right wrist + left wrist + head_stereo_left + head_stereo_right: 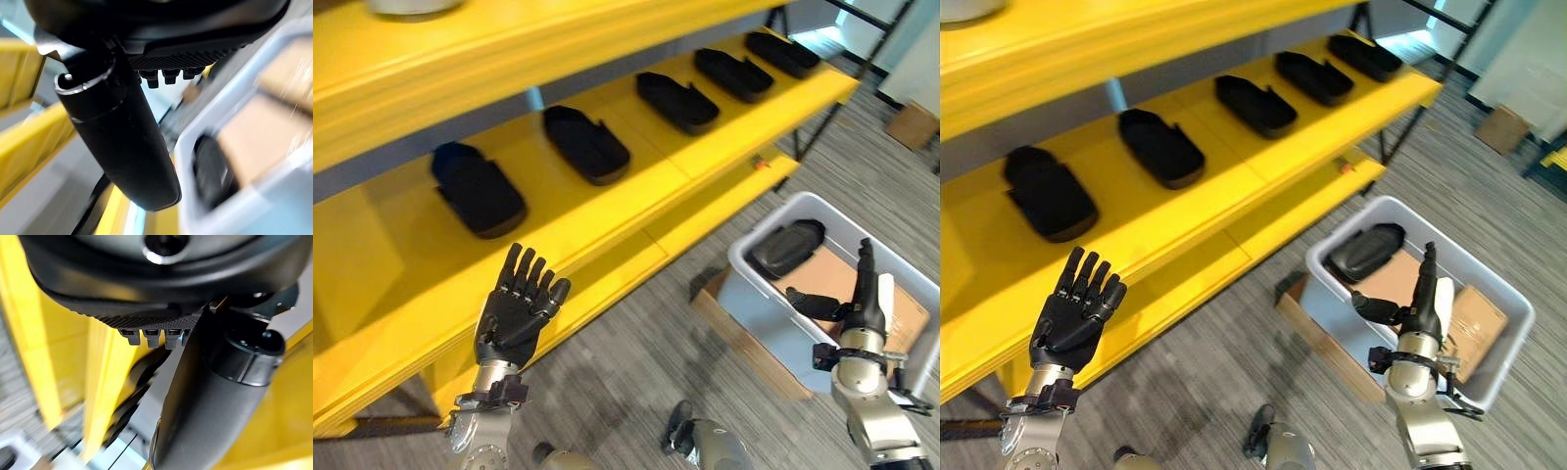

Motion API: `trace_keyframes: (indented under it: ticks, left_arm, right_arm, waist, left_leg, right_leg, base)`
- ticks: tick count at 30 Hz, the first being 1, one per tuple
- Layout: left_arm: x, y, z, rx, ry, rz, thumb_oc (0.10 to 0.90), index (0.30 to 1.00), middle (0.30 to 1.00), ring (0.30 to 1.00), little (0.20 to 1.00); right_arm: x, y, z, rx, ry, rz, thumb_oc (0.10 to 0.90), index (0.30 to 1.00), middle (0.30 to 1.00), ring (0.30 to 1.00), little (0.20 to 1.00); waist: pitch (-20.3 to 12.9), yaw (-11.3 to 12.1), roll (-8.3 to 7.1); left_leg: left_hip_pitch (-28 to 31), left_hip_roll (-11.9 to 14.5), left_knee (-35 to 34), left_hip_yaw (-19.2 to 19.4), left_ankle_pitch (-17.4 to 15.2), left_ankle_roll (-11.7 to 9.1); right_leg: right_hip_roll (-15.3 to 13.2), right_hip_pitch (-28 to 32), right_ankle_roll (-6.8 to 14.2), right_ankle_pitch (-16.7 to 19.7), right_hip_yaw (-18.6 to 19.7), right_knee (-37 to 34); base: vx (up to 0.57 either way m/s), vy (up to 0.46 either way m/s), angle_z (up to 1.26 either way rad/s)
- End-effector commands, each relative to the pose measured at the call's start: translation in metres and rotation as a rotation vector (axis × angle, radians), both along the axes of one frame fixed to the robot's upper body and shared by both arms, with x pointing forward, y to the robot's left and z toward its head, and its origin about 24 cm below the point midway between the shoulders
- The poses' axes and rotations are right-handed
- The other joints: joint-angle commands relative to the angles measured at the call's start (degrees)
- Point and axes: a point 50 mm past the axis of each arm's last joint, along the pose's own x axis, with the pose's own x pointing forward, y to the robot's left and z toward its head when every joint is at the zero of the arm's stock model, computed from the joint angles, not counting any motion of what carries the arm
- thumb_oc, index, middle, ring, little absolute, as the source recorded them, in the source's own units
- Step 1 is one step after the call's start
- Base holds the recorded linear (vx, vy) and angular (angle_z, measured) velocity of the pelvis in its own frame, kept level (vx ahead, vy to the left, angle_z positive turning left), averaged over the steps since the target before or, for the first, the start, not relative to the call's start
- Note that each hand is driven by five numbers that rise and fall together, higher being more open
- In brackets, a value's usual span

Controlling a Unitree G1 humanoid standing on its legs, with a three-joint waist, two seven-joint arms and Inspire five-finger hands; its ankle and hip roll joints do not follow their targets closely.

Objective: Move parts from the plastic box to the shelf.

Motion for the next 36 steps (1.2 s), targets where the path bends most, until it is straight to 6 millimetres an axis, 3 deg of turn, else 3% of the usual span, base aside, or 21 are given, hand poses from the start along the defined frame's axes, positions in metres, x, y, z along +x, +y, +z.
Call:
trace_keyframes:
  ticks: [1,4,7,10,13,14,15,16,17,19,23,24,25,27,30,31,32,36]
  left_arm:
    - [0.009,-0.001,0.054,0.039,-0.289,-0.022,0.9,1.0,1.0,1.0,1.0]
    - [0.013,-0.008,0.055,0.042,-0.262,-0.044,0.9,1.0,1.0,1.0,1.0]
    - [0.024,-0.021,0.061,0.098,-0.261,-0.125,0.9,1.0,1.0,1.0,1.0]
    - [0.031,-0.031,0.071,0.1,-0.294,-0.152,0.9,1.0,1.0,1.0,1.0]
    - [0.033,-0.032,0.078,0.072,-0.332,-0.146,0.9,1.0,1.0,1.0,1.0]
    - [0.033,-0.031,0.079,0.063,-0.338,-0.143,0.9,1.0,1.0,1.0,1.0]
    - [0.034,-0.028,0.077,0.041,-0.33,-0.13,0.9,1.0,1.0,1.0,1.0]
    - [0.035,-0.025,0.074,0.087,-0.302,-0.075,0.9,1.0,1.0,1.0,1.0]
    - [0.034,-0.023,0.075,0.144,-0.291,-0.037,0.9,1.0,1.0,1.0,1.0]
    - [0.033,-0.024,0.077,0.174,-0.286,-0.063,0.9,1.0,1.0,1.0,1.0]
    - [0.034,-0.027,0.075,0.151,-0.267,-0.1,0.9,1.0,1.0,1.0,1.0]
    - [0.034,-0.029,0.074,0.148,-0.264,-0.104,0.9,1.0,1.0,1.0,1.0]
    - [0.034,-0.032,0.072,0.142,-0.264,-0.109,0.9,1.0,1.0,1.0,1.0]
    - [0.033,-0.035,0.072,0.141,-0.267,-0.11,0.9,1.0,1.0,1.0,1.0]
    - [0.034,-0.033,0.07,0.159,-0.261,-0.103,0.9,1.0,1.0,1.0,1.0]
    - [0.035,-0.032,0.069,0.168,-0.258,-0.103,0.9,1.0,1.0,1.0,1.0]
    - [0.036,-0.03,0.07,0.159,-0.265,-0.096,0.9,1.0,1.0,1.0,1.0]
    - [0.037,-0.025,0.068,0.145,-0.26,-0.102,0.9,1.0,1.0,1.0,1.0]
  right_arm:
    - [0.0,-0.016,0.052,-0.148,-0.209,-0.026,0.9,1.0,1.0,1.0,1.0]
    - [0.001,-0.025,0.062,-0.209,-0.218,-0.044,0.9,1.0,1.0,1.0,1.0]
    - [0.002,-0.024,0.067,-0.283,-0.227,-0.043,0.9,1.0,1.0,1.0,1.0]
    - [0.007,-0.014,0.083,-0.422,-0.276,0.073,0.9,1.0,1.0,1.0,1.0]
    - [0.013,-0.002,0.091,-0.485,-0.298,0.158,0.9,1.0,1.0,1.0,1.0]
    - [0.015,0.002,0.092,-0.497,-0.305,0.175,0.9,1.0,1.0,1.0,1.0]
    - [0.017,0.012,0.092,-0.532,-0.317,0.231,0.9,1.0,1.0,1.0,1.0]
    - [0.02,0.02,0.093,-0.537,-0.323,0.282,0.9,1.0,1.0,1.0,1.0]
    - [0.02,0.027,0.092,-0.505,-0.315,0.343,0.9,1.0,1.0,1.0,1.0]
    - [0.02,0.028,0.09,-0.489,-0.303,0.343,0.9,1.0,1.0,1.0,1.0]
    - [0.017,0.03,0.078,-0.463,-0.277,0.335,0.9,1.0,1.0,1.0,1.0]
    - [0.015,0.031,0.076,-0.451,-0.268,0.338,0.9,1.0,1.0,1.0,1.0]
    - [0.011,0.035,0.072,-0.444,-0.26,0.346,0.9,1.0,1.0,1.0,1.0]
    - [0.009,0.039,0.069,-0.427,-0.263,0.359,0.9,1.0,1.0,1.0,1.0]
    - [0.015,0.045,0.065,-0.412,-0.261,0.389,0.9,1.0,1.0,1.0,1.0]
    - [0.017,0.045,0.064,-0.397,-0.258,0.391,0.9,1.0,1.0,1.0,1.0]
    - [0.017,0.046,0.066,-0.391,-0.251,0.403,0.9,1.0,1.0,1.0,1.0]
    - [0.012,0.048,0.06,-0.402,-0.239,0.418,0.9,1.0,1.0,1.0,1.0]
  waist:
    - [-1.77,-1.33,-1.75]
    - [-2.22,-3.73,-0.57]
    - [-2.23,-6.34,0.73]
    - [-2.31,-8.08,1.55]
    - [-2.84,-7.98,1.81]
    - [-3.07,-7.63,1.65]
    - [-3.47,-6.82,1.21]
    - [-3.43,-6.05,1.06]
    - [-3.15,-4.82,1.02]
    - [-3.02,-4.42,0.92]
    - [-2.71,-4.57,1.19]
    - [-2.64,-4.67,1.32]
    - [-2.39,-4.68,1.6]
    - [-1.91,-4.58,1.31]
    - [-1.3,-3.1,1.45]
    - [-1.34,-3.15,1.62]
    - [-1.52,-3.65,1.43]
    - [-2.22,-3.94,1.35]
  left_leg:
    - [-4.62,-1.8,1.0,-1.87,-3.54,-2.13]
    - [-2.68,-1.21,0.66,-1.21,-1.31,-3.26]
    - [-1.93,-1.16,1.59,-1.02,-1.37,-3.37]
    - [-0.37,-1.23,0.95,-1.5,-1.01,-3.44]
    - [0.48,-1.56,-1.29,-3.01,1.03,-4.19]
    - [0.31,-1.57,-1.8,-4.38,2.09,-4.44]
    - [-0.26,-2.52,-2.67,-8.18,2.55,-4.13]
    - [-1.06,-4.78,-2.91,-11.25,2.18,-2.5]
    - [-3.51,-10.23,0.26,-16.78,-0.62,-0.72]
    - [-6.08,-11.98,2.43,-15.43,0.02,-0.46]
    - [-9.28,-13.71,-1.08,-13.45,1.42,-0.38]
    - [-10.06,-13.52,-2.54,-12.95,2.39,-0.57]
    - [-11.89,-12.3,-5.78,-12.64,6.59,-1.47]
    - [-13.39,-11.3,-9.61,-13.14,8.78,-2.03]
    - [-13.59,-11.42,-10.87,-17.69,6.99,-1.49]
    - [-13.04,-11.33,-10.49,-17.06,6.23,-1.3]
    - [-10.87,-12.34,-10.58,-15.21,3.42,-0.57]
    - [-8.43,-14.8,-10.6,-14.2,0.49,0.69]
  right_leg:
    - [-7.04,8.06,10.05,-0.17,3.53,-6.38]
    - [-5.22,5.58,8.62,-0.66,5.49,-5.7]
    - [-4.17,3.21,8.0,-1.51,8.72,-4.11]
    - [-2.8,0.7,6.78,-3.73,11.11,-0.61]
    - [-1.57,-0.57,6.13,-4.81,11.56,0.83]
    - [-1.22,-0.81,5.92,-5.1,11.72,1.15]
    - [-0.54,-0.95,5.73,-5.33,12.17,1.21]
    - [0.45,-0.88,5.15,-4.15,12.91,0.08]
    - [1.79,1.14,5.03,-3.4,15.31,-2.78]
    - [2.64,3.78,4.79,-2.2,14.84,-6.99]
    - [2.49,6.8,5.69,-0.94,13.93,-11.05]
    - [2.45,7.4,5.8,-0.63,13.79,-11.79]
    - [2.47,9.16,5.77,-0.17,13.48,-13.22]
    - [1.91,10.8,5.99,-0.54,13.46,-13.31]
    - [1.72,11.19,6.09,-2.56,14.77,-10.68]
    - [1.73,11.48,5.87,-3.01,14.49,-10.17]
    - [1.18,12.06,6.16,-3.71,14.0,-9.42]
    - [0.9,12.43,6.68,-3.47,14.07,-9.49]
  base:
    - [0.0,-0.311,-0.61]
    - [0.0,-0.312,-0.94]
    - [0.01,-0.309,-0.48]
    - [0.01,-0.262,-0.36]
    - [-0.02,-0.186,-0.03]
    - [0.03,-0.154,-0.37]
    - [0.04,-0.192,-0.77]
    - [0.18,-0.265,-0.99]
    - [0.18,-0.239,-1.43]
    - [0.14,-0.148,-1.51]
    - [0.11,0.028,-0.32]
    - [0.19,0.118,0.06]
    - [0.18,0.121,-0.03]
    - [0.2,0.159,-0.47]
    - [0.18,0.144,-0.37]
    - [0.18,0.134,-0.86]
    - [0.2,0.143,-0.77]
    - [0.14,0.101,-0.06]
